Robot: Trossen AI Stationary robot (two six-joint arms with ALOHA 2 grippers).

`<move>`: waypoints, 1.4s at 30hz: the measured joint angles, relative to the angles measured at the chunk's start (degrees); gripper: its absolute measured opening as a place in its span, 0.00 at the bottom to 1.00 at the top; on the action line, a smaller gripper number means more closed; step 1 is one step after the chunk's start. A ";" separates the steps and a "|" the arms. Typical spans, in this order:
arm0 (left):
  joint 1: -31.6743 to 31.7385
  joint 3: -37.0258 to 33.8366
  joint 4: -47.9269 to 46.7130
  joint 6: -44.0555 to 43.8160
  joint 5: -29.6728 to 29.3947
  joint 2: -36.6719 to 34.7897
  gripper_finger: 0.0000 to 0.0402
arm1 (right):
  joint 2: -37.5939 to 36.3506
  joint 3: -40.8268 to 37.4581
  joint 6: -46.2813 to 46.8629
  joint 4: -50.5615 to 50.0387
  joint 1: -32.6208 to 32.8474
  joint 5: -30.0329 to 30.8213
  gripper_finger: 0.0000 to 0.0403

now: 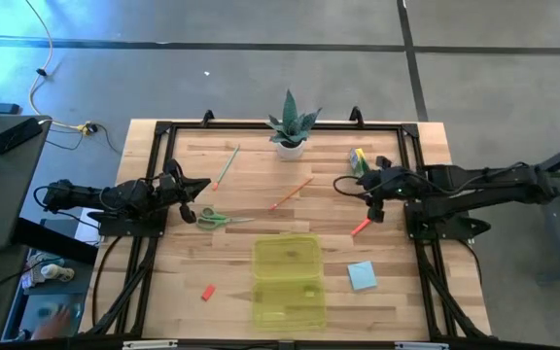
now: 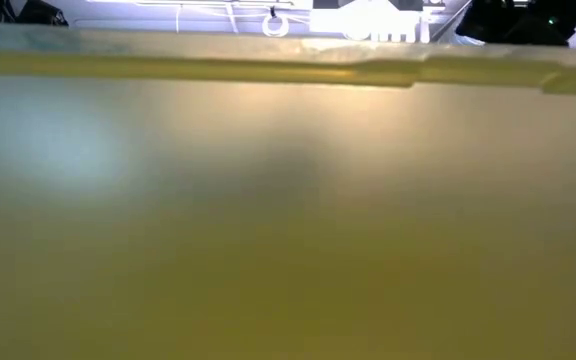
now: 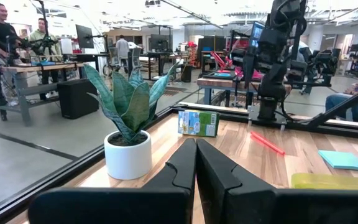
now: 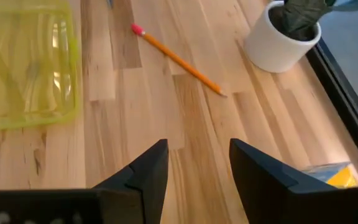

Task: Pack school essentials
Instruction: Put the orange pen into the yellow supply box

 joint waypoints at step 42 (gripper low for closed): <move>0.02 0.00 0.00 0.00 -0.26 0.00 0.00 | 32.32 3.66 -11.38 -17.06 7.62 -10.36 0.40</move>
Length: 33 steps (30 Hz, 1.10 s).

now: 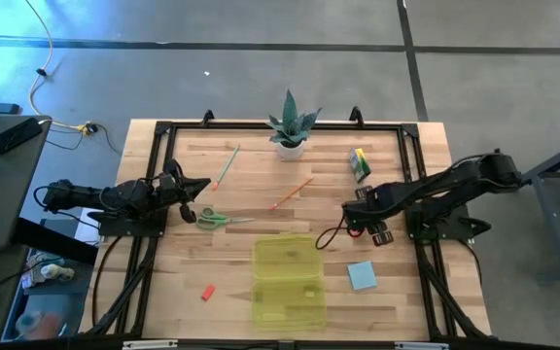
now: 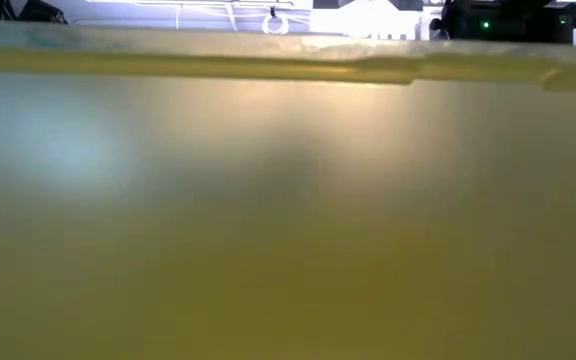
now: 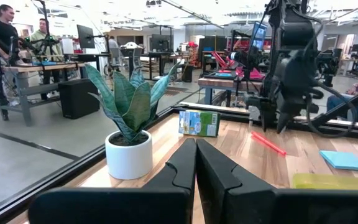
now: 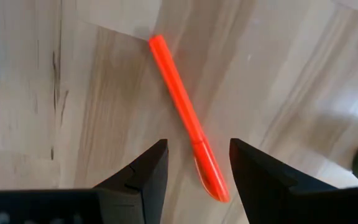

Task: Pack school essentials
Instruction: Put the orange pen into the yellow supply box

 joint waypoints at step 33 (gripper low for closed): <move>0.00 0.00 -0.06 0.00 0.00 0.00 0.00 | 13.64 0.13 1.00 0.50 1.93 2.05 0.04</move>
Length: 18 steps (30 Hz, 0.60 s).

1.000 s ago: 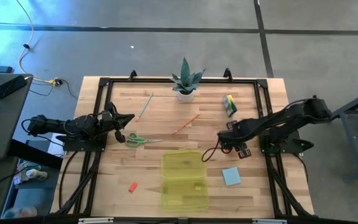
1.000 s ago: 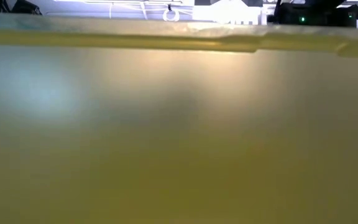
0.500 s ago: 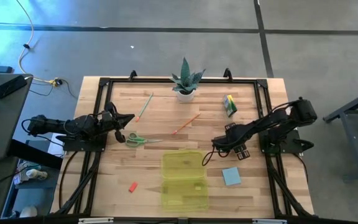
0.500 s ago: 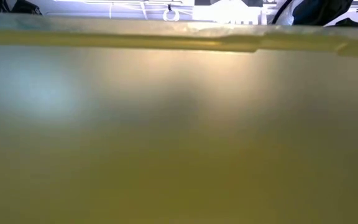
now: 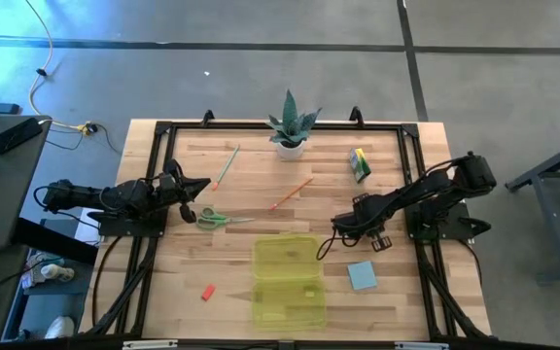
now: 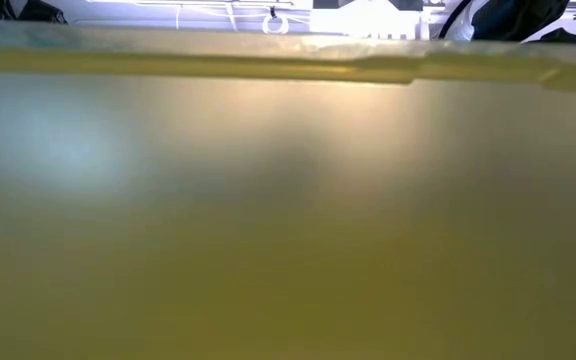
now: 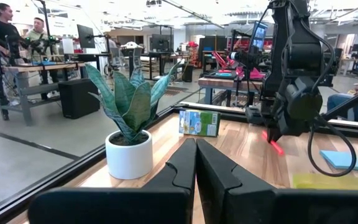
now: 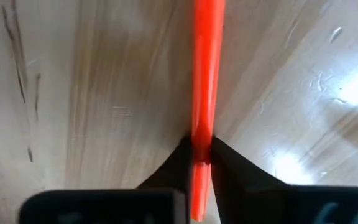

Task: Pack school essentials
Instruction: Put the orange pen into the yellow supply box

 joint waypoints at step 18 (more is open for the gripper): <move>0.00 0.01 -0.07 0.00 0.00 0.00 0.00 | 0.32 4.77 9.84 -2.24 -0.11 1.52 0.03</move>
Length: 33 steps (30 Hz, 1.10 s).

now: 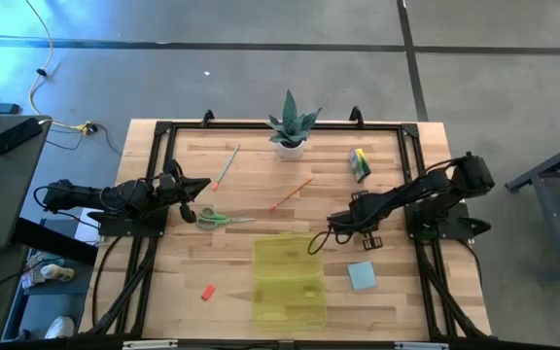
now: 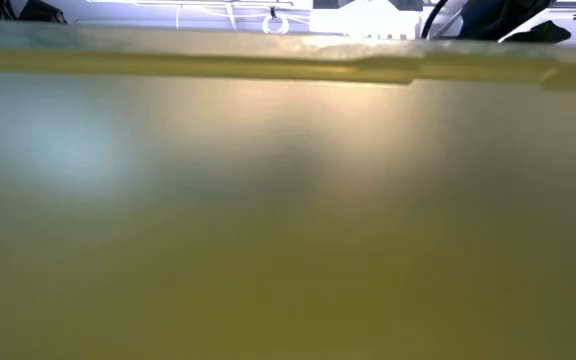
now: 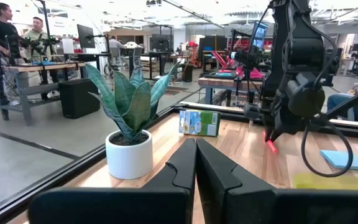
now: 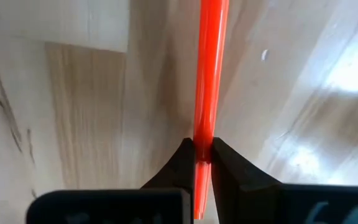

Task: Pack school essentials
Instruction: Put the orange pen into the yellow supply box

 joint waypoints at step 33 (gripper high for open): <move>0.00 -0.02 -0.02 -0.05 0.19 0.02 0.00 | -3.02 22.55 17.70 38.45 13.71 -0.32 0.03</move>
